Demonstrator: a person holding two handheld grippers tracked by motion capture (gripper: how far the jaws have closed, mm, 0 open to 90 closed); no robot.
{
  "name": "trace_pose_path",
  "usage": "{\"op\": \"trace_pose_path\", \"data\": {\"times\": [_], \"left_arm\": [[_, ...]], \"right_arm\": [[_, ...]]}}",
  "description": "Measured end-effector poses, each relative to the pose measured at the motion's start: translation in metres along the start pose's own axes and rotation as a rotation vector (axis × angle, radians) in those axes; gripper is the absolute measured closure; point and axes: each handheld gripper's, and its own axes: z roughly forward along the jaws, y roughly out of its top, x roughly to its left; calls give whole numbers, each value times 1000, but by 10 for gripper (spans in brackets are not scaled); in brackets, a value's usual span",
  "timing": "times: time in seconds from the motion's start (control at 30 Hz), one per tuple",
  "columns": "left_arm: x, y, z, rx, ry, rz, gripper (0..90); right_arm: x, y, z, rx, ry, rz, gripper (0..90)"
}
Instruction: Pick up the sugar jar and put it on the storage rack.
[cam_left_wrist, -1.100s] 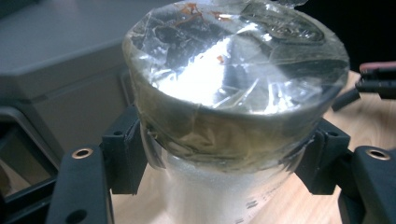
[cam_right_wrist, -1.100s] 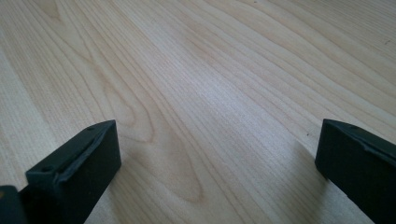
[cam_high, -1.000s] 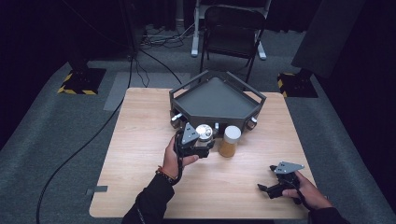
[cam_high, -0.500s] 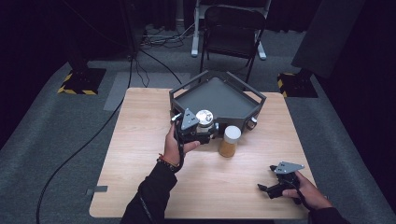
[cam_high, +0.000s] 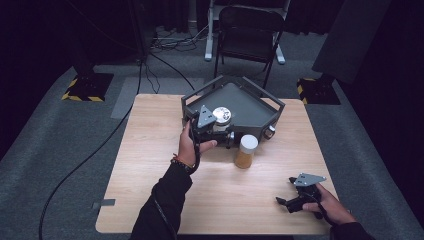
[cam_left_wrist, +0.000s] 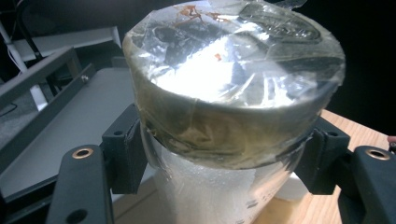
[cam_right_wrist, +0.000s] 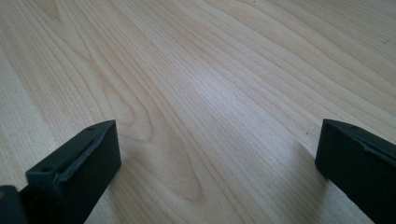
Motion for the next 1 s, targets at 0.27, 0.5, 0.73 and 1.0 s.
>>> {"op": "trace_pose_path", "data": {"times": [0.27,0.5,0.73,1.0], "left_arm": [[3,11,6,-14,28,-2,302],[7,21,13,-12,47,-19,301],[10,28,20,-10,70,-20,301],[13,35,32,0,105,-12,301]], "right_arm": [[0,0,0,0,0,0,0],[0,0,0,0,0,0,0],[0,0,0,0,0,0,0],[0,0,0,0,0,0,0]]}}
